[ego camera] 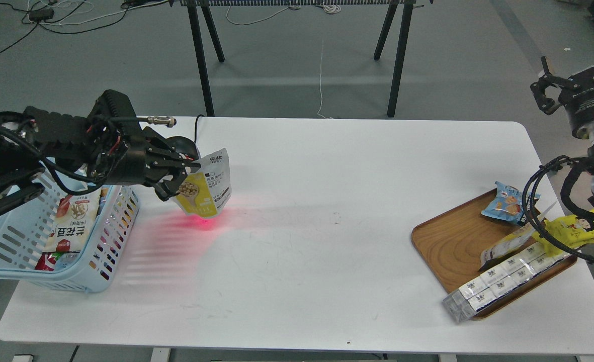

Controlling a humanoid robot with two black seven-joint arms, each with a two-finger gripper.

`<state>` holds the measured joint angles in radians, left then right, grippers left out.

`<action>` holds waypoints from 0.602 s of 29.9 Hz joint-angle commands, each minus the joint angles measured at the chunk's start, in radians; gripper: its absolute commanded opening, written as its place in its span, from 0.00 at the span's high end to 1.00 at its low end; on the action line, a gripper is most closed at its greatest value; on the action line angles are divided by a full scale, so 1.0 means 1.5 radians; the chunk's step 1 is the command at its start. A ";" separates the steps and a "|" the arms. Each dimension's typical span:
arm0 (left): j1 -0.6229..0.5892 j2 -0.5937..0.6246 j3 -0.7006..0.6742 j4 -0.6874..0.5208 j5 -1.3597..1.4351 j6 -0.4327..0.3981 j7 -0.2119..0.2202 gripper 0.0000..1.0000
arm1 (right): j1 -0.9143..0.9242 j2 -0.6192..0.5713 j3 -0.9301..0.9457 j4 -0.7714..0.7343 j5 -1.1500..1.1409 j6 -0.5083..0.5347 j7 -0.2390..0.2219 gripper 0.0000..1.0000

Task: Scan snack and place in basket
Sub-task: 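Move the pouch over the blue basket and release it inside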

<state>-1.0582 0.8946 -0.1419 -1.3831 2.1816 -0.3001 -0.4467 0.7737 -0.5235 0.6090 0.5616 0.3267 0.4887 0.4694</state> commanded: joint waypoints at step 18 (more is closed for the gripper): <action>-0.002 0.225 -0.085 -0.071 0.000 0.073 -0.028 0.98 | 0.001 0.001 -0.001 -0.004 0.000 0.000 0.000 0.02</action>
<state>-1.0657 1.1579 -0.2710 -1.4840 2.1816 -0.2367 -0.4889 0.7736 -0.5230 0.6076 0.5552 0.3268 0.4887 0.4694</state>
